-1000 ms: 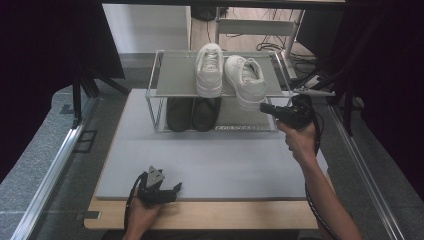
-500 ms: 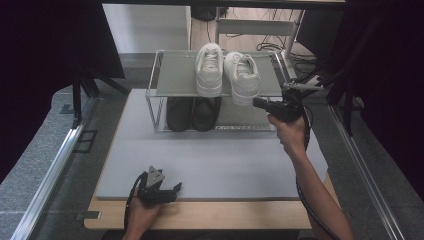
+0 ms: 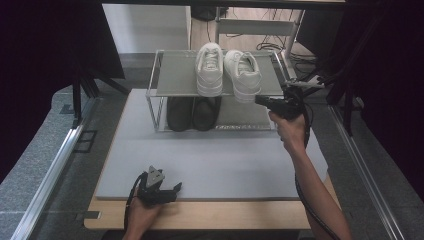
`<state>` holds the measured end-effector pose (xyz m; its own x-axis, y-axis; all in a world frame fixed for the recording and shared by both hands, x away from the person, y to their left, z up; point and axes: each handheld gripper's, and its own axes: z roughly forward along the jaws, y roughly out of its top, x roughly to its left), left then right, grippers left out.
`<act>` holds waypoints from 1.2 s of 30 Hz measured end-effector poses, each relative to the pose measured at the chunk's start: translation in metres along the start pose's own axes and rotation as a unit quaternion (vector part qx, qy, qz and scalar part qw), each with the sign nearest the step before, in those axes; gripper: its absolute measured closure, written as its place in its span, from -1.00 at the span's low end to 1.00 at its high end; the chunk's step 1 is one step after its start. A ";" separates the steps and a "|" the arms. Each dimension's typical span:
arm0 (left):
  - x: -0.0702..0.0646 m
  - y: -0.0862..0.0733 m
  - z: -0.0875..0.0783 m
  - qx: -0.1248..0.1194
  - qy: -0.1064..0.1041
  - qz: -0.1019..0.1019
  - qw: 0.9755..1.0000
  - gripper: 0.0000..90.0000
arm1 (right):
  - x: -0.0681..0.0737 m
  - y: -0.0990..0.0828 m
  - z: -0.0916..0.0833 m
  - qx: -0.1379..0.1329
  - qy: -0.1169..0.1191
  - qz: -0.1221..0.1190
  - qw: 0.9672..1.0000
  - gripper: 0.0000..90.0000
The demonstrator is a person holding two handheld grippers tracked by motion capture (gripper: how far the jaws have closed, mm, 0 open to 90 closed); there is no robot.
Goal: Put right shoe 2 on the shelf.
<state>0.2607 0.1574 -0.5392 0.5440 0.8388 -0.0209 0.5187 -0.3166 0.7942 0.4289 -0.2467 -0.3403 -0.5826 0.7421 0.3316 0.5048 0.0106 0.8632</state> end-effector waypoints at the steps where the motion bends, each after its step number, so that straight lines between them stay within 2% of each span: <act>1: 0.000 0.000 0.000 -0.002 0.000 -0.002 1.000 -0.71 | 0.001 0.000 0.001 0.002 0.006 0.002 1.000 0.99; 10: 0.000 0.000 0.000 -0.003 0.000 -0.002 1.000 -0.71 | 0.021 0.002 0.026 0.009 0.023 -0.021 0.999 0.99; 13: 0.000 0.000 0.000 -0.001 0.000 0.000 1.000 -0.71 | 0.028 0.003 0.031 0.012 0.017 -0.032 0.999 0.99; 16: 0.000 0.000 0.000 -0.002 0.000 0.000 1.000 -0.71 | 0.026 0.005 0.030 0.015 0.003 -0.039 0.999 0.99; 18: 0.000 0.000 0.000 -0.001 0.000 -0.001 1.000 -0.71 | 0.023 0.006 0.029 0.015 -0.029 -0.047 0.998 0.99; 19: 0.000 0.000 0.000 -0.002 -0.001 -0.001 1.000 -0.71 | 0.019 0.006 0.028 0.012 -0.027 -0.038 0.999 0.99; 20: 0.000 0.000 0.000 -0.001 0.000 -0.001 1.000 -0.71 | 0.013 0.006 0.027 0.009 -0.009 -0.021 1.000 0.99; 21: 0.000 0.000 0.000 -0.001 -0.001 -0.001 1.000 -0.71 | 0.011 0.006 0.027 0.010 -0.008 -0.019 1.000 0.99; 25: 0.000 0.000 0.000 -0.001 0.000 -0.001 1.000 -0.71 | 0.014 0.009 0.029 0.006 -0.021 -0.028 0.999 0.99; 28: 0.000 0.000 0.000 -0.002 -0.001 -0.002 1.000 -0.71 | 0.020 0.009 0.036 0.011 -0.010 -0.032 0.999 0.99; 30: 0.000 0.000 0.000 -0.003 0.000 -0.003 1.000 -0.71 | 0.025 0.009 0.040 0.014 -0.013 -0.039 0.999 0.99; 31: 0.000 0.000 0.000 -0.003 0.000 -0.003 1.000 -0.71 | 0.025 0.009 0.040 0.012 -0.017 -0.044 0.999 0.99; 33: 0.000 0.000 0.000 -0.001 0.000 -0.001 1.000 -0.71 | 0.022 0.009 0.039 0.011 -0.009 -0.040 0.999 1.00; 36: 0.000 0.000 0.000 -0.001 0.000 -0.001 1.000 -0.71 | 0.018 0.009 0.036 0.010 -0.033 -0.047 0.998 0.99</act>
<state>0.2607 0.1572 -0.5393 0.5432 0.8393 -0.0233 0.5183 -0.3133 0.7958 0.4458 -0.2089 -0.3398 -0.5852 0.7794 0.2236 0.4629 0.0947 0.8813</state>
